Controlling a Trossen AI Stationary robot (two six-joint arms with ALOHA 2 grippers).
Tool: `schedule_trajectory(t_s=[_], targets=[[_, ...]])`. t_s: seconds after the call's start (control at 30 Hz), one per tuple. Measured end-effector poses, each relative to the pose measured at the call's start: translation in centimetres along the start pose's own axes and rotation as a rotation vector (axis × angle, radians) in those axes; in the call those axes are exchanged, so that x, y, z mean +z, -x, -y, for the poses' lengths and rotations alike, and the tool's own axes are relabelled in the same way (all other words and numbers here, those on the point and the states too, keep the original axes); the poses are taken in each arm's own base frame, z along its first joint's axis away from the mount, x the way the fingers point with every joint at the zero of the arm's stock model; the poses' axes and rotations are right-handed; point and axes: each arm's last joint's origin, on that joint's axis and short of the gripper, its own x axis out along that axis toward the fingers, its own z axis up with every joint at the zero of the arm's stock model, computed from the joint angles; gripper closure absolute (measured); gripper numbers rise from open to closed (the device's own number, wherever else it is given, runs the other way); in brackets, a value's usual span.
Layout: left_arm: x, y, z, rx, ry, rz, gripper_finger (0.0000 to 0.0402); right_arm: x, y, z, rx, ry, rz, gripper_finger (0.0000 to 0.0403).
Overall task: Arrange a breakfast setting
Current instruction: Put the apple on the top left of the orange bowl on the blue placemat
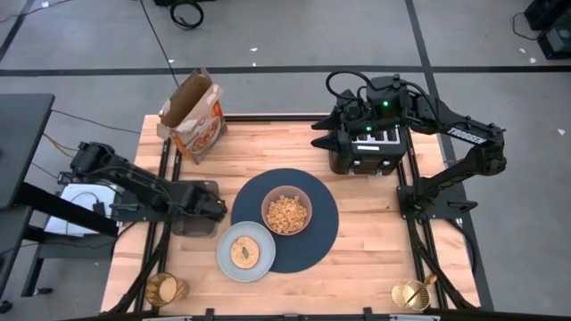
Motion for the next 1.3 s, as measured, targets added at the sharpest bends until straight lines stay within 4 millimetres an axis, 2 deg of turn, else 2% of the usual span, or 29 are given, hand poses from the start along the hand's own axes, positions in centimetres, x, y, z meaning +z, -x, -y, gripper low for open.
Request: schedule_trajectory(t_s=[0.43, 0.57, 0.87, 1.1, 1.3], targets=[[-0.1, -2.1, 0.4, 0.006, 0.048, 0.036, 0.0010, -0.1, 0.0, 0.0, -0.002, 0.008, -0.009, 0.0078], [-0.1, -2.0, 0.3, 0.008, 0.048, 0.040, 0.0012, -0.2, 0.0, 0.0, 0.001, 0.008, -0.017, 0.0078], [0.1, -1.8, 0.0, 0.033, 0.008, 0.084, 0.0062, -0.1, 0.0, 0.0, 0.016, 0.032, -0.012, 0.0078], [-0.3, 0.3, -0.1, -0.012, -0.166, 0.074, 0.0065, -0.1, 0.0, 0.0, 0.016, 0.035, -0.011, 0.0078], [-0.6, 4.3, 0.0, -0.113, -0.367, 0.148, 0.0065, 0.2, 0.1, -0.1, 0.016, 0.106, 0.015, 0.0078]])
